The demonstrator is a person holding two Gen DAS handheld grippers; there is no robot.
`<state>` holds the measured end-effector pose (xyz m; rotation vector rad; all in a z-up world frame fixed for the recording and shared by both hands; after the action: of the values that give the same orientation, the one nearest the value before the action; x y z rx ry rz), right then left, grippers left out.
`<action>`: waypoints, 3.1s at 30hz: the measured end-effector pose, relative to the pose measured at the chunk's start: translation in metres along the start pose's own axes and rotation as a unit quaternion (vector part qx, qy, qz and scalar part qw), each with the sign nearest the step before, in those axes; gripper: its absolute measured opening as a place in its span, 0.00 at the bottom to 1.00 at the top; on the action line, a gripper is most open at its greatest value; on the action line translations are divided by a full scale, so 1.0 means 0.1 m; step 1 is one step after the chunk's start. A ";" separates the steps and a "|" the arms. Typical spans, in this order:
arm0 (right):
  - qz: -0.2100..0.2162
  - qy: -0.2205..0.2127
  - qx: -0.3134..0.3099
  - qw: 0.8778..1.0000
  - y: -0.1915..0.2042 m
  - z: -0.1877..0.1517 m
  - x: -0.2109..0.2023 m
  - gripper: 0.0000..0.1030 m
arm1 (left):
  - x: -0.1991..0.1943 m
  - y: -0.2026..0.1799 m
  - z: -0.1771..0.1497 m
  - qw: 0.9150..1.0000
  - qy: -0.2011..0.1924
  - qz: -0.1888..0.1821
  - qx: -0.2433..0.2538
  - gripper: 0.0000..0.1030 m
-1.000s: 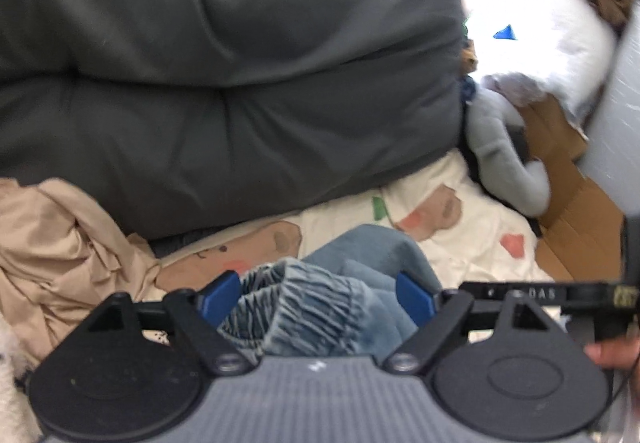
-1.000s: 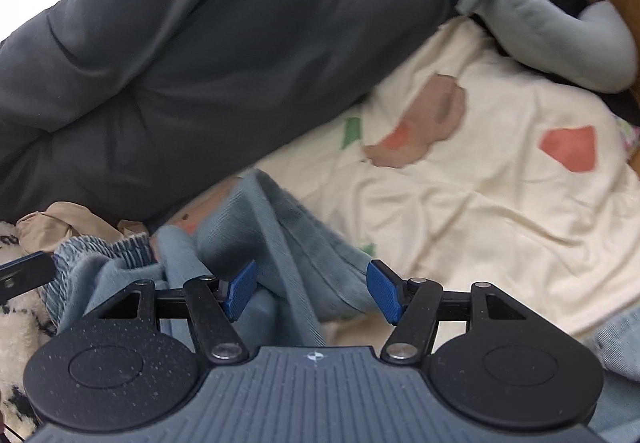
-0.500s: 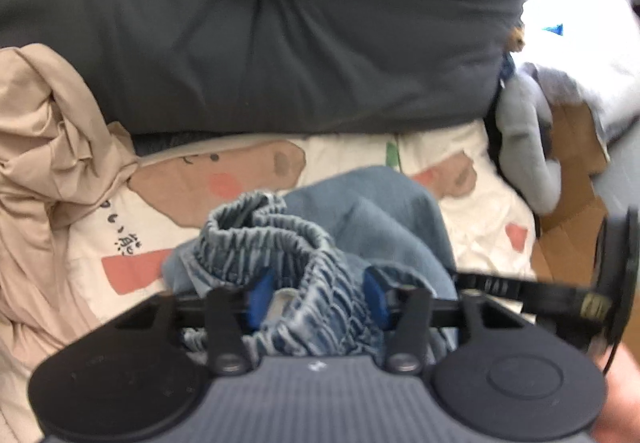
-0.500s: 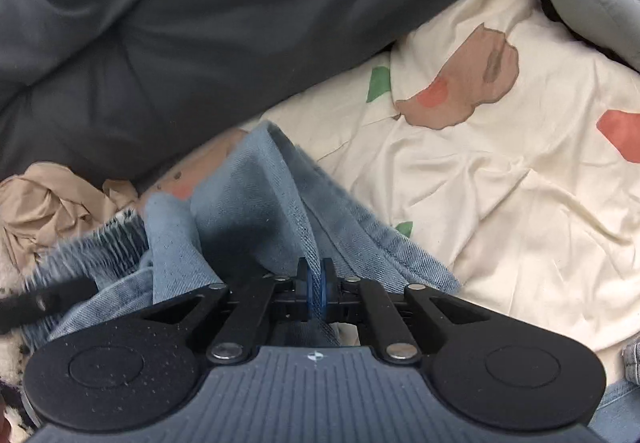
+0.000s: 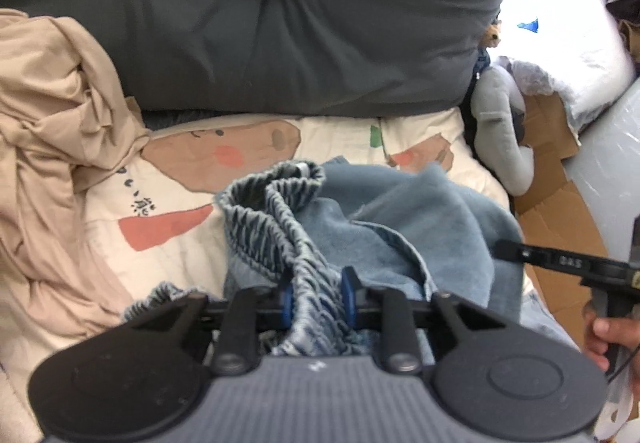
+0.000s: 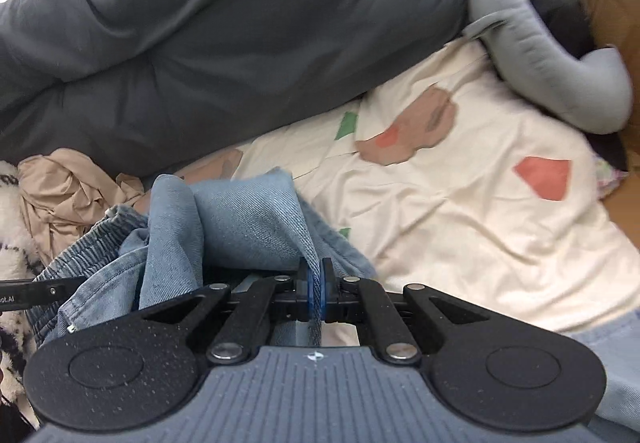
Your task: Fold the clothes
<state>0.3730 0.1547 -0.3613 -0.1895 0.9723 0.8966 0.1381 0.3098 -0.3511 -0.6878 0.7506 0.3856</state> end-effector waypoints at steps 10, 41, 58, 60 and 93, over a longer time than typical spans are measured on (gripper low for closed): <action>-0.040 -0.023 0.042 0.998 -0.51 -0.21 -0.84 0.01 | -0.25 0.10 -0.09 1.000 -0.001 -0.007 -0.002 0.23; -0.146 0.060 0.157 0.975 -1.43 -2.02 -2.18 0.02 | -0.54 0.31 -1.12 0.990 0.131 0.020 0.048 0.28; -0.150 0.040 0.092 0.984 -1.39 -1.79 -2.00 0.53 | -0.55 0.07 -0.53 0.990 0.059 0.067 0.113 0.67; -0.141 0.039 0.079 0.986 -1.31 -1.68 -1.88 0.56 | -0.48 0.05 -0.48 0.990 0.052 0.065 0.118 0.69; -0.128 0.103 0.004 0.986 -0.81 -0.83 0.32 0.01 | -0.12 0.21 -0.53 0.993 0.038 0.043 0.106 0.23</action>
<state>0.3876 0.0786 -0.4534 -0.3967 1.1146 0.6453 0.0926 0.2871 -0.3797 -0.4737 0.8811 0.3528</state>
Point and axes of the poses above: each gripper's, at about its wrist camera, not at the fingertips, and x roughly the way its jaws point, y to its left, z to its top, the point moved 6 cm from there along x, roughly the way its jaws point, and after that the axes turned 3 degrees about x, right-handed, at the moved point
